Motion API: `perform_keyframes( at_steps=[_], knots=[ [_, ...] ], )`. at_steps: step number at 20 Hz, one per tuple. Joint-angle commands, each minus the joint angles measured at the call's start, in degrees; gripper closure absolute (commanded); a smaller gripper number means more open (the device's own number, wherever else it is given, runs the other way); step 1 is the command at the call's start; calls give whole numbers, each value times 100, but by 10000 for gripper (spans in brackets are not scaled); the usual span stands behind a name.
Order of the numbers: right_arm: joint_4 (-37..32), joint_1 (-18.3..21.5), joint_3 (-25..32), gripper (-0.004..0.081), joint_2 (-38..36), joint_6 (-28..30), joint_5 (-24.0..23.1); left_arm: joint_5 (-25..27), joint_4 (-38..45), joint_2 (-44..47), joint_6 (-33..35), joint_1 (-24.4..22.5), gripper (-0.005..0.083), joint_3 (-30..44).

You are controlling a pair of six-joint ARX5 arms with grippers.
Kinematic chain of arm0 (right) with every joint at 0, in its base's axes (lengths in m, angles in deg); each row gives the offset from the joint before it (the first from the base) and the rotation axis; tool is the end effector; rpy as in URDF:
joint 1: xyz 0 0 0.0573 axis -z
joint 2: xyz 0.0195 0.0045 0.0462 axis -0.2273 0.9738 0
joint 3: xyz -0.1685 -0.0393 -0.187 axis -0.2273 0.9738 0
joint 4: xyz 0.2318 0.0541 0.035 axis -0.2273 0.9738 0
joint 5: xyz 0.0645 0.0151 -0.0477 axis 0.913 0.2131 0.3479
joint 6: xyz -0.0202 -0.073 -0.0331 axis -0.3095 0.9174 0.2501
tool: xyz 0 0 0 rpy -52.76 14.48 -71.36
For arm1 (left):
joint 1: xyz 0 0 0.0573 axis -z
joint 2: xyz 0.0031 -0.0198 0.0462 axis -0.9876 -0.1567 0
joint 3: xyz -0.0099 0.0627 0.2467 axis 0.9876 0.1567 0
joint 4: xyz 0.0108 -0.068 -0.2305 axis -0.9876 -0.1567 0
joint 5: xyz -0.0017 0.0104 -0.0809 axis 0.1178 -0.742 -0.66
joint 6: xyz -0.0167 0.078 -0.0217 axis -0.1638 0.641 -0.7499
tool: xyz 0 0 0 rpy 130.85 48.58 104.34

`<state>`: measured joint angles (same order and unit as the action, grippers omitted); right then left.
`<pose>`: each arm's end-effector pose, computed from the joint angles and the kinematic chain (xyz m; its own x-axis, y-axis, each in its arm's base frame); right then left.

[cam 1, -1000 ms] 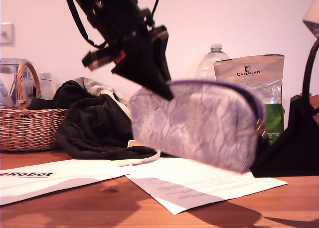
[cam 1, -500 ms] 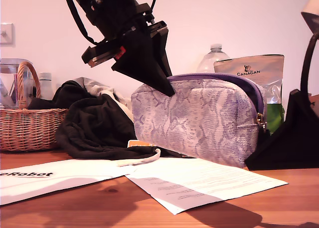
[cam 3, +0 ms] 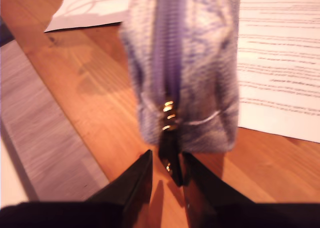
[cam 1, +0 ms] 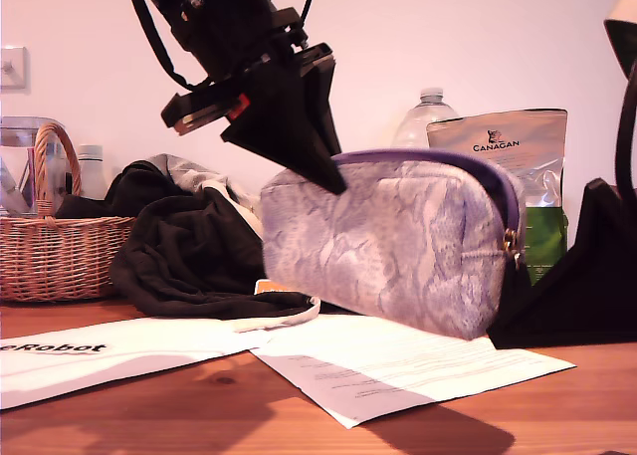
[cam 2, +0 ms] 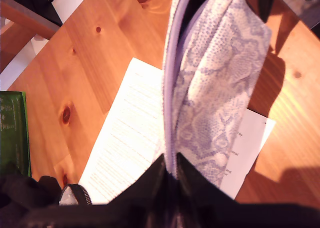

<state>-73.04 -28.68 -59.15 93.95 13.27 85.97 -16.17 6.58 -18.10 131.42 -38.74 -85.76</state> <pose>0.1223 0.1278 0.1113 0.4913 0.7056 -0.5106 -0.7590 0.6344 0.1466 0.2418 -0.2511 0.2224 0.1526 -0.5936 -0.7902 0.7645 -0.4358 0.4750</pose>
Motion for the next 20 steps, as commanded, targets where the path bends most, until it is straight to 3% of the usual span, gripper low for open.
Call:
perform_keyframes(
  at_steps=[1,4,9,13,20],
  knots=[
    [-48,-22,87,664,-2,-7,20,-39,59,-48,22,-24,797,-87],
    [-50,-22,72,780,-4,-4,20,-42,37,-48,22,-22,798,-87],
    [-28,-22,11,783,-4,-44,72,-127,22,-52,17,-24,798,-87],
    [57,-20,-105,783,-7,-605,221,-122,-107,-173,13,-24,798,-87],
    [354,-11,-396,783,-15,-2258,675,-57,-107,-538,13,-24,798,-87]
  ],
)
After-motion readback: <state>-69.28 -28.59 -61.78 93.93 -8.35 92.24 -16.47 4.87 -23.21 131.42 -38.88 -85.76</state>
